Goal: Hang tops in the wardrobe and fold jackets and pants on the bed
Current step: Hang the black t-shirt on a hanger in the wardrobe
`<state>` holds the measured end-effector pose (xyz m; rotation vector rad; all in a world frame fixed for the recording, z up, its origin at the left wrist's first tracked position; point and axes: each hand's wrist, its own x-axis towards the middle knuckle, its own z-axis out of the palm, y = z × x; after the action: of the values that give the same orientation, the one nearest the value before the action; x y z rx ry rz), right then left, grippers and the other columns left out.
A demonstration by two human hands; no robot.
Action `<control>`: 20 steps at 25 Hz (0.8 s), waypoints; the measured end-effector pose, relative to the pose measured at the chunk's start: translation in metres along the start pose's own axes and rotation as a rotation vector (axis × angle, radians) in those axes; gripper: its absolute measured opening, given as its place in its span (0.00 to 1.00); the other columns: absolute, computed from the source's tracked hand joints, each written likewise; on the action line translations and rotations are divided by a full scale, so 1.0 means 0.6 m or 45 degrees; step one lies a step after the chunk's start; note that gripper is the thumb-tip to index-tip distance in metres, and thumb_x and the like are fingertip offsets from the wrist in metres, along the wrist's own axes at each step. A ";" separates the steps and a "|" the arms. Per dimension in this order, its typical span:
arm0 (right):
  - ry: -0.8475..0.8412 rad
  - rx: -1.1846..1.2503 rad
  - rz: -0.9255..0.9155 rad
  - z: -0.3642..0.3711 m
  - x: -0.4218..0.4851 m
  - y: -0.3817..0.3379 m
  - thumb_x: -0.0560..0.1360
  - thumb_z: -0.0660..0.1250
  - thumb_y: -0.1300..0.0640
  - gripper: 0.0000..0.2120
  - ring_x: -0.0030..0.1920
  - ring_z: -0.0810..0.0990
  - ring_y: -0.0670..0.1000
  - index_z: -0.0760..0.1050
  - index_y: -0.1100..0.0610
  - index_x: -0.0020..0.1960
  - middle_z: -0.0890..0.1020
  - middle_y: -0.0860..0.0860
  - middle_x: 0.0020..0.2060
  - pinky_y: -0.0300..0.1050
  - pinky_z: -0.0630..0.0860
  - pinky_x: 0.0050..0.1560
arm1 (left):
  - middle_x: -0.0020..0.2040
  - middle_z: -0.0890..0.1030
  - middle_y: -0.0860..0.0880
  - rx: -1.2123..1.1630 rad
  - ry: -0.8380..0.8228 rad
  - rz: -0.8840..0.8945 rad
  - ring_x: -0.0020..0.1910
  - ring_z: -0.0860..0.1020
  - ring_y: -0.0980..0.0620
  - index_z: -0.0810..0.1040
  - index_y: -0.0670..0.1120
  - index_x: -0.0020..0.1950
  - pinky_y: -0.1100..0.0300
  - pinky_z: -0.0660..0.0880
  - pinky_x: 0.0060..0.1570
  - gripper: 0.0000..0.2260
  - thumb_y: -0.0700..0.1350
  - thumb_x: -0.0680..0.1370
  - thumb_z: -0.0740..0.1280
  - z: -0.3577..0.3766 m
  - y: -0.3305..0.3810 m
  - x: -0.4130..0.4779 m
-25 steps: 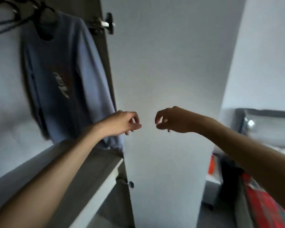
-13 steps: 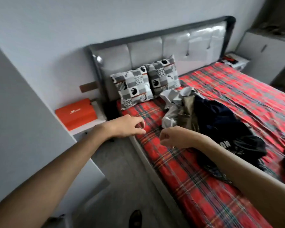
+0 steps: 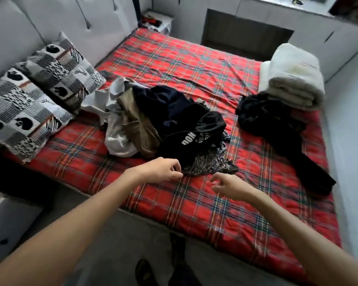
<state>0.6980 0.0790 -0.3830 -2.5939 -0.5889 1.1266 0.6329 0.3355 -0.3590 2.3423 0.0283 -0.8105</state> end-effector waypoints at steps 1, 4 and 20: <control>-0.006 0.017 0.022 -0.007 0.032 0.020 0.79 0.65 0.54 0.17 0.42 0.83 0.50 0.71 0.52 0.67 0.84 0.53 0.44 0.43 0.77 0.44 | 0.51 0.82 0.52 -0.028 -0.023 -0.021 0.49 0.81 0.54 0.76 0.50 0.60 0.54 0.78 0.55 0.12 0.55 0.80 0.65 -0.004 -0.003 0.026; 0.104 0.050 0.063 -0.033 0.125 0.042 0.77 0.66 0.57 0.31 0.43 0.82 0.54 0.59 0.49 0.76 0.84 0.60 0.49 0.45 0.76 0.45 | 0.46 0.82 0.54 -0.045 0.034 -0.053 0.47 0.82 0.54 0.77 0.49 0.56 0.55 0.78 0.53 0.10 0.54 0.80 0.65 -0.014 -0.023 0.054; 0.369 0.073 0.101 -0.075 0.688 0.023 0.71 0.67 0.52 0.15 0.54 0.80 0.64 0.80 0.61 0.51 0.83 0.64 0.49 0.50 0.75 0.52 | 0.49 0.82 0.54 -0.314 0.186 -0.527 0.35 0.77 0.65 0.77 0.52 0.55 0.69 0.69 0.33 0.10 0.55 0.80 0.63 -0.091 -0.200 0.251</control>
<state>0.9907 0.2528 -0.6217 -2.6815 -0.3856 0.7541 0.7582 0.4350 -0.4799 2.1803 0.6571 -0.7735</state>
